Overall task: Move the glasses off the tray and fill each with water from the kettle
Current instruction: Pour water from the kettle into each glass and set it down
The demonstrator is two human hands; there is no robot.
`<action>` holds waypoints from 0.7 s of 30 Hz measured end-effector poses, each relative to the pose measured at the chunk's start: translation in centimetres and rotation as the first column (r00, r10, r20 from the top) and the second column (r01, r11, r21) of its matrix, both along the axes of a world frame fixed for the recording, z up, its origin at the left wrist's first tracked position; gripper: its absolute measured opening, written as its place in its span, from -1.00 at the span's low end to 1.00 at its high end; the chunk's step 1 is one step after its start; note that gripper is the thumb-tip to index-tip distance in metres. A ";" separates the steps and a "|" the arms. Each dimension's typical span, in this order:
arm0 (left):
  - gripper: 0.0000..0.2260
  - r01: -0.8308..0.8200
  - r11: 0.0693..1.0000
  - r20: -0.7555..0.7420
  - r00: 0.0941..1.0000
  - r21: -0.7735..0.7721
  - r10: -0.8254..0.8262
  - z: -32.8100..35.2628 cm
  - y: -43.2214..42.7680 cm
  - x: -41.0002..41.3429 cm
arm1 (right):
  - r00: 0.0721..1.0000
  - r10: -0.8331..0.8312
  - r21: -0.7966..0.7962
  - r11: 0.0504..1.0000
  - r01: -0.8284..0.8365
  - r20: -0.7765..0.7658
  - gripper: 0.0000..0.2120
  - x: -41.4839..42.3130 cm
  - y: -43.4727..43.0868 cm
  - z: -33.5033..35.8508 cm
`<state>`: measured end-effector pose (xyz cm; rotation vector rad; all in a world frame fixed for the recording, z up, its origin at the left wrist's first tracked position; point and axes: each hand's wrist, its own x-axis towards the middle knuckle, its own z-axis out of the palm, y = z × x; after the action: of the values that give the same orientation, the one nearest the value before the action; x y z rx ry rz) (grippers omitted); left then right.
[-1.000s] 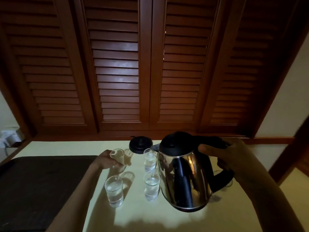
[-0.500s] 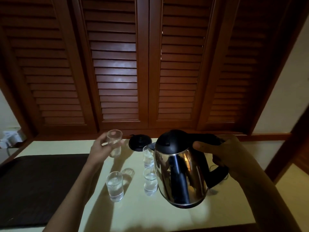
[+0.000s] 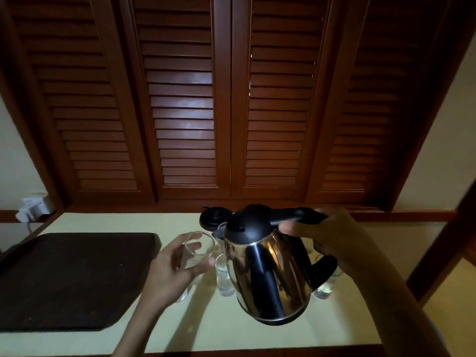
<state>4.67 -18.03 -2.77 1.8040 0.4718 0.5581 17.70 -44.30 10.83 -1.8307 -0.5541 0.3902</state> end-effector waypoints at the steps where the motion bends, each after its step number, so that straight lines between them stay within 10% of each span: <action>1: -0.49 0.000 1.000 -0.006 1.000 0.001 0.000 -0.4 -0.5 -0.1 | 1.000 0.013 -0.025 1.000 -0.013 0.003 -0.43 0.1 -0.1 0.0; 10: -0.39 -0.017 1.000 -0.015 1.000 0.004 0.017 -3.4 -3.2 -0.6 | 0.988 0.111 -0.251 0.965 -0.081 0.107 -0.66 0.1 0.1 0.0; 21: -0.51 -0.042 0.997 -0.068 0.997 0.069 0.046 -5.1 -4.8 -1.8 | 0.924 0.199 -0.428 0.903 -0.044 0.325 -0.49 -0.9 1.0 -0.5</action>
<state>2.84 -22.83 -7.87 1.8859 0.5469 0.5490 16.75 -43.30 10.35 -2.3085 -0.9005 0.2653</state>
